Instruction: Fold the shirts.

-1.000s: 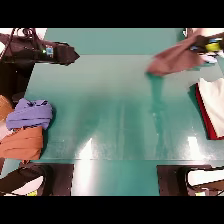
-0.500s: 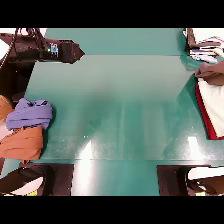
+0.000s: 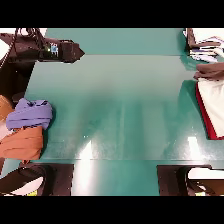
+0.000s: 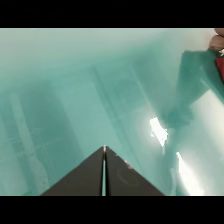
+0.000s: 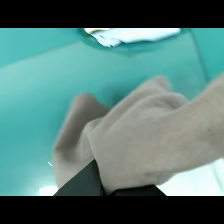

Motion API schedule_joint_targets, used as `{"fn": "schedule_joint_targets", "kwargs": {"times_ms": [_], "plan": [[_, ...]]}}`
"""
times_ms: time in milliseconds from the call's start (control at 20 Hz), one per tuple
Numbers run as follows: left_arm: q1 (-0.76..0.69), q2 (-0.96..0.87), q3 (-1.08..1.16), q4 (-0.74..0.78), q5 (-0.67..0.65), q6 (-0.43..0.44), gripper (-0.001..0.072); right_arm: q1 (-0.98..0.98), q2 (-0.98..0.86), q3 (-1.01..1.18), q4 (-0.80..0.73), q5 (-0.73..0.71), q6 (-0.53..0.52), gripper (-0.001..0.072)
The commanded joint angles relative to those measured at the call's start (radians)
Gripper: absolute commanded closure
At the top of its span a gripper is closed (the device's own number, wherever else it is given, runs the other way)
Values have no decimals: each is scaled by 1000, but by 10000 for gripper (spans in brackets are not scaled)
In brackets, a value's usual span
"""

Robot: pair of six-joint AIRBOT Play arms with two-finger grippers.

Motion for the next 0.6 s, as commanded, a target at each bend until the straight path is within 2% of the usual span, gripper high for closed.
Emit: {"fn": "schedule_joint_targets", "kwargs": {"times_ms": [0,200,450,500,550], "plan": [[0,0,0,4,-10,8,680,-40,71,-53,-57,76,-5,699],[-1,0,0,8,-11,35,680,-152,187,-257,-58,144,-5,699],[-1,0,0,8,-10,35,680,-303,339,-555,-57,143,-5,686],[0,0,0,8,-10,36,680,-327,354,-599,-55,142,-5,544],[-1,0,0,7,-10,45,680,-346,369,-643,-53,138,-5,279]]}}
